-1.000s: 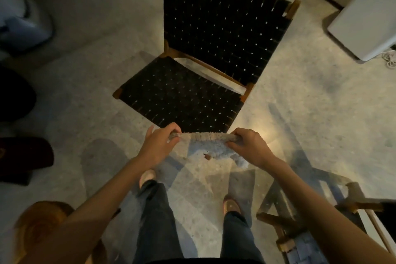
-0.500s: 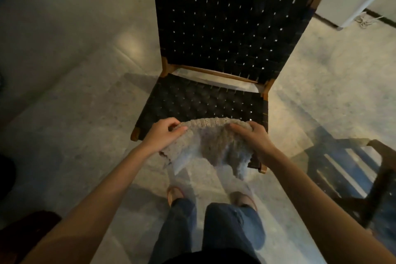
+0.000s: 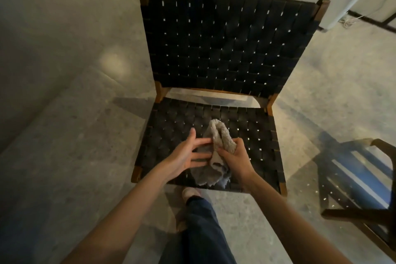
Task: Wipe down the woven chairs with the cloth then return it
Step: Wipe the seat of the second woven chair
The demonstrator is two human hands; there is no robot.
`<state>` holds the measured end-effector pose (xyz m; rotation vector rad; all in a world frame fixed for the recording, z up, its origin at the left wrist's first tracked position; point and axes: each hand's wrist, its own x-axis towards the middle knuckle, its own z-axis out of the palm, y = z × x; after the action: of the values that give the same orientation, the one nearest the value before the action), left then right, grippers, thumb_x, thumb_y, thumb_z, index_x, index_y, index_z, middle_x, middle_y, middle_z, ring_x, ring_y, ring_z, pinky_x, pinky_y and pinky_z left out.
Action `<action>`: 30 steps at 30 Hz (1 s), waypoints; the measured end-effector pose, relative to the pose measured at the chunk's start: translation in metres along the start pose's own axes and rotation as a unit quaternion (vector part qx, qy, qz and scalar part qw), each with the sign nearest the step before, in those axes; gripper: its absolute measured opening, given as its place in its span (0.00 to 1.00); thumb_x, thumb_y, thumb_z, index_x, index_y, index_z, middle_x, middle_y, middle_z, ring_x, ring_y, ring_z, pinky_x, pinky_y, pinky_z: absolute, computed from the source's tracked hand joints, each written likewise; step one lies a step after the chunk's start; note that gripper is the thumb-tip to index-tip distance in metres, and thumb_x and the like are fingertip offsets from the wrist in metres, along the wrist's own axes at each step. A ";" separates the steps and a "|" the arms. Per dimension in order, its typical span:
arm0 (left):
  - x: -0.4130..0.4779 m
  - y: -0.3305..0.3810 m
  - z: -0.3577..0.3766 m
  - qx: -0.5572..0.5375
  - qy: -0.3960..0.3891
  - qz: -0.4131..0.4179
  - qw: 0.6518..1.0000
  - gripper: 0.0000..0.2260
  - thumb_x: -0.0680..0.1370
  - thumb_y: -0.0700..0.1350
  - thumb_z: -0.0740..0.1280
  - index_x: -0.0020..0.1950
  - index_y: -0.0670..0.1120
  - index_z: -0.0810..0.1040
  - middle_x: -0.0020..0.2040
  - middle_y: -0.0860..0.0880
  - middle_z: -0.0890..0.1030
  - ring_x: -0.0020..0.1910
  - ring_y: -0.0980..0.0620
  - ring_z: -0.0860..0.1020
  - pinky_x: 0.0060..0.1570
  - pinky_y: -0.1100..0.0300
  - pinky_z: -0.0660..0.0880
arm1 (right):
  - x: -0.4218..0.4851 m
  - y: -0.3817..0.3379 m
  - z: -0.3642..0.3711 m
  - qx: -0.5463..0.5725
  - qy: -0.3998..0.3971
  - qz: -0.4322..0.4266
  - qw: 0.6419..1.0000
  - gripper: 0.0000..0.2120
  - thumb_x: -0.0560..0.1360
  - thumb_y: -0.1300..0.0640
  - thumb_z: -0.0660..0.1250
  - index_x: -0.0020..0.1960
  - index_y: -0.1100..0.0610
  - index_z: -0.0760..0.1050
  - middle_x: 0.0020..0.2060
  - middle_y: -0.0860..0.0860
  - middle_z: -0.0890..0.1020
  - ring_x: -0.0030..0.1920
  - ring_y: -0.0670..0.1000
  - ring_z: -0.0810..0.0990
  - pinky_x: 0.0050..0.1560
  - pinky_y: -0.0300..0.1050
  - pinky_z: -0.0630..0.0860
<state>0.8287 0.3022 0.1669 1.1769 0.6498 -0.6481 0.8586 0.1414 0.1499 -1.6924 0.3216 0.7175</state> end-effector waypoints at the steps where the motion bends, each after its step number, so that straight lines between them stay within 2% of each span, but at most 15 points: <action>1: 0.008 0.002 -0.009 0.036 0.012 0.010 0.999 0.21 0.80 0.62 0.47 0.57 0.56 0.76 0.56 0.52 0.79 0.54 0.52 0.80 0.49 0.58 0.78 | 0.010 0.000 0.002 -0.029 0.018 -0.012 0.999 0.12 0.76 0.59 0.67 0.49 0.49 0.64 0.47 0.49 0.76 0.47 0.46 0.79 0.36 0.36 0.77; 3: 0.021 0.006 -0.029 0.094 0.036 0.016 0.995 0.17 0.80 0.60 0.50 0.55 0.58 0.77 0.54 0.56 0.80 0.49 0.56 0.82 0.45 0.61 0.78 | 0.029 -0.002 0.005 -0.075 0.048 -0.044 0.995 0.11 0.77 0.59 0.66 0.51 0.50 0.64 0.45 0.46 0.75 0.45 0.45 0.78 0.36 0.36 0.77; 7: 0.051 0.005 -0.073 0.179 0.082 0.005 0.980 0.08 0.81 0.55 0.57 0.54 0.59 0.74 0.57 0.55 0.79 0.45 0.59 0.82 0.43 0.64 0.77 | 0.059 -0.011 0.016 -0.141 0.056 -0.111 0.982 0.10 0.78 0.58 0.64 0.54 0.54 0.64 0.44 0.42 0.75 0.41 0.41 0.78 0.30 0.32 0.75; 11: 0.082 -0.004 -0.112 0.282 0.165 0.051 0.944 0.11 0.82 0.49 0.58 0.64 0.53 0.71 0.59 0.52 0.77 0.46 0.61 0.77 0.39 0.69 0.70 | 0.088 -0.007 0.041 -0.186 0.053 -0.154 0.969 0.10 0.79 0.62 0.62 0.55 0.55 0.62 0.45 0.46 0.76 0.40 0.42 0.78 0.29 0.33 0.75; 14: 0.109 -0.015 -0.137 0.338 0.184 0.101 0.917 0.15 0.82 0.45 0.58 0.69 0.49 0.69 0.63 0.49 0.75 0.54 0.57 0.75 0.46 0.70 0.69 | 0.110 0.014 0.064 -0.216 0.068 -0.184 0.956 0.12 0.78 0.64 0.61 0.55 0.54 0.60 0.47 0.49 0.76 0.39 0.44 0.79 0.28 0.37 0.77; 16: 0.129 -0.027 -0.152 0.378 0.203 0.133 0.893 0.18 0.81 0.43 0.59 0.71 0.49 0.67 0.67 0.49 0.72 0.57 0.58 0.73 0.48 0.69 0.68 | 0.126 0.036 0.081 -0.230 0.076 -0.213 0.947 0.14 0.78 0.66 0.61 0.55 0.52 0.59 0.51 0.52 0.77 0.41 0.46 0.80 0.31 0.41 0.80; 19: 0.164 -0.053 -0.175 0.452 0.225 0.182 0.844 0.20 0.81 0.43 0.61 0.73 0.50 0.65 0.71 0.50 0.68 0.64 0.55 0.70 0.55 0.67 0.67 | 0.151 0.075 0.110 -0.253 0.093 -0.259 0.927 0.16 0.77 0.66 0.62 0.59 0.53 0.60 0.57 0.55 0.78 0.48 0.48 0.80 0.40 0.41 0.81; 20: 0.176 -0.063 -0.183 0.469 0.226 0.196 0.831 0.21 0.80 0.43 0.61 0.73 0.50 0.65 0.71 0.50 0.66 0.68 0.53 0.68 0.59 0.64 0.66 | 0.160 0.089 0.121 -0.260 0.098 -0.265 0.923 0.18 0.77 0.66 0.61 0.61 0.53 0.60 0.59 0.54 0.77 0.52 0.49 0.80 0.46 0.44 0.81; 22: 0.203 -0.083 -0.199 0.502 0.233 0.213 0.805 0.22 0.80 0.42 0.61 0.74 0.50 0.63 0.74 0.50 0.63 0.72 0.52 0.62 0.67 0.58 0.64 | 0.179 0.119 0.143 -0.290 0.107 -0.269 0.912 0.20 0.77 0.65 0.61 0.63 0.51 0.60 0.62 0.51 0.75 0.59 0.49 0.76 0.62 0.58 0.74; 24: 0.228 -0.100 -0.212 0.548 0.246 0.214 0.771 0.23 0.81 0.42 0.60 0.76 0.50 0.59 0.76 0.51 0.58 0.75 0.51 0.56 0.72 0.54 0.59 | 0.201 0.149 0.163 -0.344 0.104 -0.263 0.895 0.21 0.77 0.64 0.61 0.65 0.50 0.59 0.65 0.49 0.71 0.67 0.50 0.71 0.73 0.60 0.57; 25: 0.240 -0.107 -0.218 0.577 0.247 0.211 0.750 0.24 0.81 0.42 0.59 0.76 0.50 0.57 0.77 0.51 0.55 0.76 0.50 0.52 0.73 0.52 0.55 | 0.212 0.163 0.171 -0.374 0.091 -0.250 0.889 0.21 0.77 0.62 0.60 0.67 0.50 0.58 0.68 0.50 0.68 0.71 0.51 0.66 0.75 0.60 0.48; 27: 0.261 -0.120 -0.232 0.635 0.247 0.194 0.706 0.26 0.81 0.44 0.58 0.77 0.51 0.53 0.78 0.51 0.50 0.77 0.48 0.45 0.74 0.46 0.49 | 0.232 0.190 0.183 -0.447 0.049 -0.203 0.870 0.25 0.79 0.52 0.58 0.73 0.50 0.53 0.76 0.52 0.56 0.77 0.55 0.49 0.72 0.64 0.36; 28: 0.270 -0.124 -0.239 0.658 0.250 0.183 0.686 0.27 0.81 0.46 0.58 0.78 0.52 0.51 0.78 0.52 0.48 0.77 0.47 0.43 0.73 0.43 0.47 | 0.242 0.203 0.186 -0.480 0.030 -0.187 0.856 0.27 0.79 0.44 0.55 0.75 0.48 0.51 0.77 0.50 0.49 0.77 0.56 0.41 0.69 0.65 0.31; 30: 0.284 -0.132 -0.251 0.685 0.267 0.169 0.656 0.28 0.81 0.50 0.57 0.78 0.53 0.48 0.78 0.52 0.46 0.77 0.46 0.42 0.72 0.40 0.43 | 0.261 0.223 0.189 -0.509 0.020 -0.192 0.839 0.30 0.76 0.32 0.49 0.75 0.40 0.48 0.77 0.44 0.40 0.75 0.57 0.32 0.66 0.64 0.26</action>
<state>0.8854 0.4766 -0.1898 2.9313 0.2912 -0.3832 0.8785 0.3089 -0.2037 -2.6689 -0.4749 0.5654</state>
